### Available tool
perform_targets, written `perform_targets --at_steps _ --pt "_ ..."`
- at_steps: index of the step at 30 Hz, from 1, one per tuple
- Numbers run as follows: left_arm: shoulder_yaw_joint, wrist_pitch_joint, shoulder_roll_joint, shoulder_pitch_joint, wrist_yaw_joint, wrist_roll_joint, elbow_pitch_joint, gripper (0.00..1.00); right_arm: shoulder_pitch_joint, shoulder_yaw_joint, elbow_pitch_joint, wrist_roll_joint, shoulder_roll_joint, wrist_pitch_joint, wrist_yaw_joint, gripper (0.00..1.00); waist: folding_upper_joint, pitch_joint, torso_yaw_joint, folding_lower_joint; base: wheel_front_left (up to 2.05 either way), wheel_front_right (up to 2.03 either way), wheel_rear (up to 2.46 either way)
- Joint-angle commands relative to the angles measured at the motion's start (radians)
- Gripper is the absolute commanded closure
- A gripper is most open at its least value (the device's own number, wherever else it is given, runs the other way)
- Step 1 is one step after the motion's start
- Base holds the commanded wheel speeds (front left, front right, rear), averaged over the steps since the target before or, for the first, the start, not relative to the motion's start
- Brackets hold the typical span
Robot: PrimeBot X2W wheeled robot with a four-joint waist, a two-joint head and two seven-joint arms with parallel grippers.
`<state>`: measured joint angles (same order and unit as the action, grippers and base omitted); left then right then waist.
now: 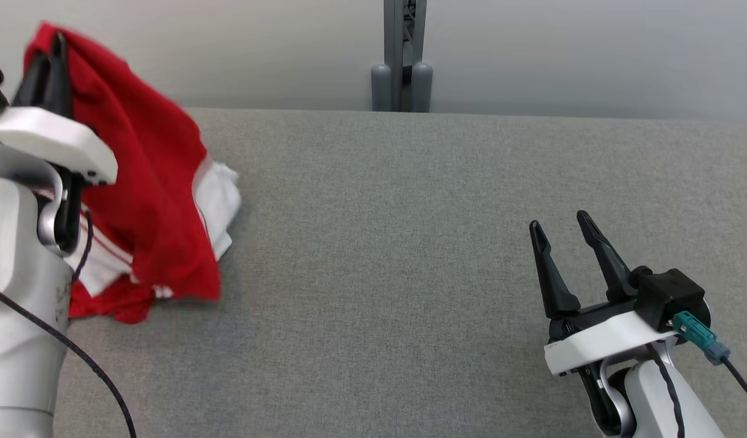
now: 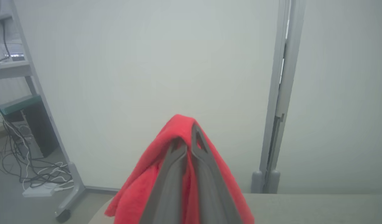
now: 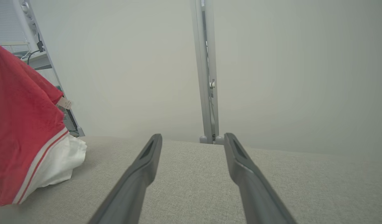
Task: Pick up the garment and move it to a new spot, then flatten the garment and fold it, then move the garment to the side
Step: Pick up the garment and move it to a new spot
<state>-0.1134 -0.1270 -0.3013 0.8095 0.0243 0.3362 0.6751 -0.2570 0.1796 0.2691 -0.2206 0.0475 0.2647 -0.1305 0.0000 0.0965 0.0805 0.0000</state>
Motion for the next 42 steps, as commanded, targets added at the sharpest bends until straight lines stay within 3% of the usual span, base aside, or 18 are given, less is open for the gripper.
perform_targets --at_steps 1,5,13,25,35,42 --pt "-0.002 -0.027 -0.002 0.021 0.003 -0.009 -0.018 1.00 0.007 0.001 -0.001 -0.004 0.006 0.002 -0.001 0.00 0.0000 -0.009 0.002 0.0000 0.00 0.00 0.00" --pt "-0.017 -0.098 0.013 0.048 -0.001 -0.029 -0.091 1.00 0.017 -0.003 -0.005 -0.009 0.006 0.002 -0.001 0.00 0.0000 -0.023 -0.003 0.0000 0.00 0.00 0.00" --pt "-0.077 -0.127 0.061 0.049 0.036 -0.044 -0.249 1.00 0.023 -0.019 -0.013 -0.010 0.006 0.002 -0.001 0.00 0.0000 -0.046 -0.043 0.0000 0.00 0.00 0.00" --pt "-0.211 0.014 0.124 -0.022 0.059 -0.041 -0.422 1.00 -0.019 -0.049 -0.022 -0.015 0.006 0.002 -0.001 0.00 0.0000 -0.025 -0.237 0.0000 0.00 0.00 0.00" --pt "-0.269 0.059 0.175 -0.080 0.050 -0.017 -0.378 1.00 -0.040 -0.087 -0.032 -0.034 0.006 0.002 -0.001 0.00 0.0000 0.032 -0.416 0.0000 0.00 0.00 0.00" --pt "-0.316 0.048 0.196 -0.098 0.057 -0.021 -0.251 1.00 -0.062 -0.086 -0.039 -0.067 0.005 0.002 -0.001 0.00 0.0000 0.086 -0.545 0.0000 0.00 0.00 0.00"
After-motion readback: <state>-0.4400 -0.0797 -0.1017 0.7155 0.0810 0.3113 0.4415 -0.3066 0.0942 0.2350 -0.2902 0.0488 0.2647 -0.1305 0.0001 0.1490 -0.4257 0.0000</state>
